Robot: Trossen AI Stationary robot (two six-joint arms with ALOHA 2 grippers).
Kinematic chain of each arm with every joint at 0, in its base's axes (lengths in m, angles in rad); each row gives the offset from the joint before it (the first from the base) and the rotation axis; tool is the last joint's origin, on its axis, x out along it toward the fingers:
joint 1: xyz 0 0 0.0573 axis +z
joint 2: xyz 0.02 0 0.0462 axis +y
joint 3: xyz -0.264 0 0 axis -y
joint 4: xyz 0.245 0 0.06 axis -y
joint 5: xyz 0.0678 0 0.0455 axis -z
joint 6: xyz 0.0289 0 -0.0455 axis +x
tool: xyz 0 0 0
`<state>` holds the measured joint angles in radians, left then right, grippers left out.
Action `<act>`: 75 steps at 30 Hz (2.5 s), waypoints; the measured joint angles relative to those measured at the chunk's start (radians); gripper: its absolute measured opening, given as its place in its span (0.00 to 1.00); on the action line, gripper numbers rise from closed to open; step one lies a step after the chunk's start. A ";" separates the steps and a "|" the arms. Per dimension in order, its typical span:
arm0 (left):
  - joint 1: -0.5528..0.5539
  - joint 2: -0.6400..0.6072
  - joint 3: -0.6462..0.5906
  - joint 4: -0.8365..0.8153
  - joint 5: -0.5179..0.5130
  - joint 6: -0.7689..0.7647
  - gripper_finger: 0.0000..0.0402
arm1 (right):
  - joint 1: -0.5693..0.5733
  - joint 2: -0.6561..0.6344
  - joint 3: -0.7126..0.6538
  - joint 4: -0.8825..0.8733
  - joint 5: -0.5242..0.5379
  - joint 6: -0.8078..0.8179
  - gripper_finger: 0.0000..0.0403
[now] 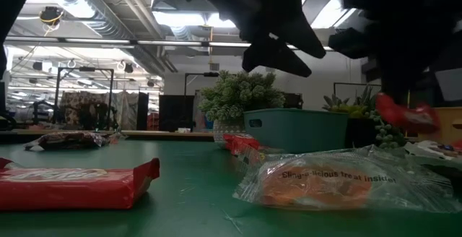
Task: Organize candy in baskets
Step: Put the red chocolate into the red bin
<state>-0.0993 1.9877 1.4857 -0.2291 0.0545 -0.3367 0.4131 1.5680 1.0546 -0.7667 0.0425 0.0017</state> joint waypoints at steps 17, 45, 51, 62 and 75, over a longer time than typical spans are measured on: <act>-0.066 0.000 0.000 0.005 -0.001 -0.027 0.50 | -0.067 -0.001 0.000 0.207 0.093 -0.001 0.00; -0.098 -0.004 0.003 -0.068 -0.110 -0.110 0.50 | -0.066 0.001 -0.003 0.260 0.105 -0.001 0.00; -0.099 -0.005 0.003 -0.071 -0.120 -0.107 0.50 | -0.066 0.001 -0.004 0.291 0.105 -0.007 0.00; -0.111 -0.042 0.000 -0.105 -0.120 -0.103 0.50 | -0.067 0.001 0.000 0.322 0.108 -0.008 0.00; -0.124 -0.100 -0.003 -0.315 -0.169 -0.100 0.50 | -0.067 -0.009 0.065 0.267 0.116 -0.060 0.00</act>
<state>-0.2229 1.8874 1.4822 -0.5443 -0.1147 -0.4370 0.3458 1.5593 1.1197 -0.4995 0.1584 -0.0582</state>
